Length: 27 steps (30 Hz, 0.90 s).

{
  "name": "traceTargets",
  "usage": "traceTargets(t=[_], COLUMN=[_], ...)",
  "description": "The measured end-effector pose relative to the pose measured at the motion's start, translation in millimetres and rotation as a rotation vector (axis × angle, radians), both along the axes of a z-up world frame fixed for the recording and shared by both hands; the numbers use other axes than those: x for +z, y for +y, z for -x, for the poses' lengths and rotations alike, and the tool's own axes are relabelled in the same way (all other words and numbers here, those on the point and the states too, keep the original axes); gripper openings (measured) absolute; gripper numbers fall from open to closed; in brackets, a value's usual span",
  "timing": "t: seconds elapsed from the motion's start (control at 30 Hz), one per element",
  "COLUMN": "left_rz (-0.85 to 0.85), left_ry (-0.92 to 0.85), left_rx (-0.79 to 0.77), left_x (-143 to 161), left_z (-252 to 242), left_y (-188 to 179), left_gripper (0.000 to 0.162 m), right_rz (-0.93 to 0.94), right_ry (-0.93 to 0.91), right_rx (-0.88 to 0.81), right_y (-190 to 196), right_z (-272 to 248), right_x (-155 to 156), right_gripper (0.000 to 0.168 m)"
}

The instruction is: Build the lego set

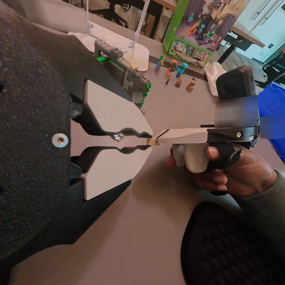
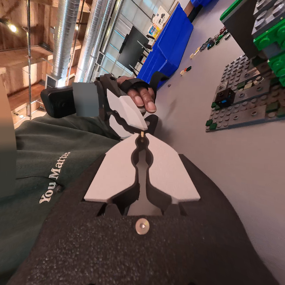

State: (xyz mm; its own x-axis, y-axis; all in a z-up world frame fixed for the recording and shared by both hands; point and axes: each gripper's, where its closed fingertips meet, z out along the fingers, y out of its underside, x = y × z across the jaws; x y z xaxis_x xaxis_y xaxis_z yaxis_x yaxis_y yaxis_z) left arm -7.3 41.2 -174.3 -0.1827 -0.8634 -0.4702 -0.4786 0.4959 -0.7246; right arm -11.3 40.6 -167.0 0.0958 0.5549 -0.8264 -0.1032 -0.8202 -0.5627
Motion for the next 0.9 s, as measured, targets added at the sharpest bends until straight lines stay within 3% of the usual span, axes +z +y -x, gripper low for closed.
traceTargets(t=[0.3,0.37,0.57,0.7,0.9], left_rz=[0.008,0.038,0.218,0.327,0.479], left_ry=[-0.013,-0.030,-0.081,-0.111,-0.087], left_rx=[0.005,0.032,0.326,0.532,0.647], left_x=[2,5,19,25,18], left_z=[-1,-1,4,8,-2], left_y=[0,6,67,116,146], left_gripper=[0.008,0.008,0.008,0.007,0.007], right_rz=[-0.032,-0.086,-0.290,-0.319,-0.343], right_ry=[0.007,0.013,-0.151,-0.199,-0.253], right_rx=[0.003,-0.020,-0.156,-0.165,-0.137], right_y=[1,4,27,29,26], right_z=[-2,-6,-33,-36,-32], right_x=[3,8,4,-2,-10], right_gripper=[0.003,0.013,0.017,0.016,0.015])
